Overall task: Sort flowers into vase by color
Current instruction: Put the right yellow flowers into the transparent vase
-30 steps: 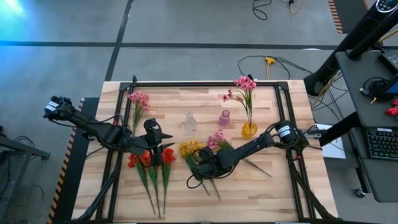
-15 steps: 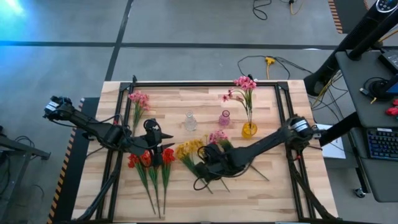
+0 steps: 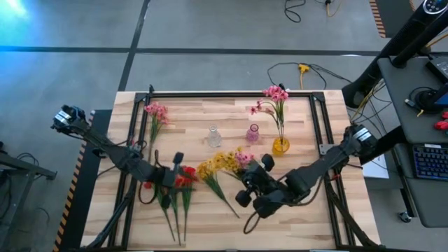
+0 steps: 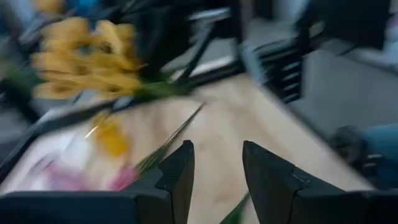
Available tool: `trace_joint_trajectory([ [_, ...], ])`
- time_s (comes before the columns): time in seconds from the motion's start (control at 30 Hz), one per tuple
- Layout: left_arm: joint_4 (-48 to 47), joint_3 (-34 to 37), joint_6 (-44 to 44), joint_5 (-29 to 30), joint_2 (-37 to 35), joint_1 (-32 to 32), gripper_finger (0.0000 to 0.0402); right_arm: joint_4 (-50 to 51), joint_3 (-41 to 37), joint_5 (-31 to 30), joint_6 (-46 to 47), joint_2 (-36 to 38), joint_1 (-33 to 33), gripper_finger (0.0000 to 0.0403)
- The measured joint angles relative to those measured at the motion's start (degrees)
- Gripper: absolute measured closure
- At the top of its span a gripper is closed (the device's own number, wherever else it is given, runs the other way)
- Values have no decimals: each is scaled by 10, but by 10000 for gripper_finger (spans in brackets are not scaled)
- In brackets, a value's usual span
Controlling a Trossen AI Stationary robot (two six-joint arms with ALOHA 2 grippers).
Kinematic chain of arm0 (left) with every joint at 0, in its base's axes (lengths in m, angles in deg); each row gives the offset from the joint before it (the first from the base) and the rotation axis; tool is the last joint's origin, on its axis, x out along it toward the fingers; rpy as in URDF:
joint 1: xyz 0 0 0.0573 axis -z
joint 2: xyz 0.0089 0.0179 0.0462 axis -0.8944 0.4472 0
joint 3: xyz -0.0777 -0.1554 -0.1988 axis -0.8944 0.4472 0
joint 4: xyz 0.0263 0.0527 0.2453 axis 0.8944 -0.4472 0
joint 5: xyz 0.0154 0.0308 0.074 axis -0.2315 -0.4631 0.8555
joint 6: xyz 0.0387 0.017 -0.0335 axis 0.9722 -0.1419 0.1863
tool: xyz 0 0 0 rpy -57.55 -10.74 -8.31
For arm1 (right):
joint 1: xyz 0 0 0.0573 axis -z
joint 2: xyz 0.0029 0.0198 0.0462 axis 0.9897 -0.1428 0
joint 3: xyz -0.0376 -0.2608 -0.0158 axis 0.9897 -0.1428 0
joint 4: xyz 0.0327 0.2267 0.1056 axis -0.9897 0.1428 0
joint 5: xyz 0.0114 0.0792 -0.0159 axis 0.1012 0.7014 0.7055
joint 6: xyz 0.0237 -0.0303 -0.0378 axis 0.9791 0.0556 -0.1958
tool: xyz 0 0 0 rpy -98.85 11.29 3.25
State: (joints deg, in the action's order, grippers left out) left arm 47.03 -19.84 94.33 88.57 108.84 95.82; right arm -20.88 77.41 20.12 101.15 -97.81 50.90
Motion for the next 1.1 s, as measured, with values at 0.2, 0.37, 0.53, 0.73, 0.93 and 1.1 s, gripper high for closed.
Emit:
trace_joint_trajectory([
  [0.2,167,44,27,34,18,-13,274,-203,-60,57,-211,31,20,390],
  [0.37,249,69,16,52,34,-21,241,-407,-120,183,-386,57,50,390],
  [0.53,300,90,-20,64,52,-21,195,-572,-173,275,-502,81,63,391],
  [0.73,388,68,13,61,129,-26,163,-774,-223,391,-583,81,91,391],
  [0.93,389,2,52,53,208,-56,160,-829,-238,459,-591,80,127,391],
  [1.1,389,-22,42,46,239,-94,161,-827,-234,509,-587,80,141,391],
])
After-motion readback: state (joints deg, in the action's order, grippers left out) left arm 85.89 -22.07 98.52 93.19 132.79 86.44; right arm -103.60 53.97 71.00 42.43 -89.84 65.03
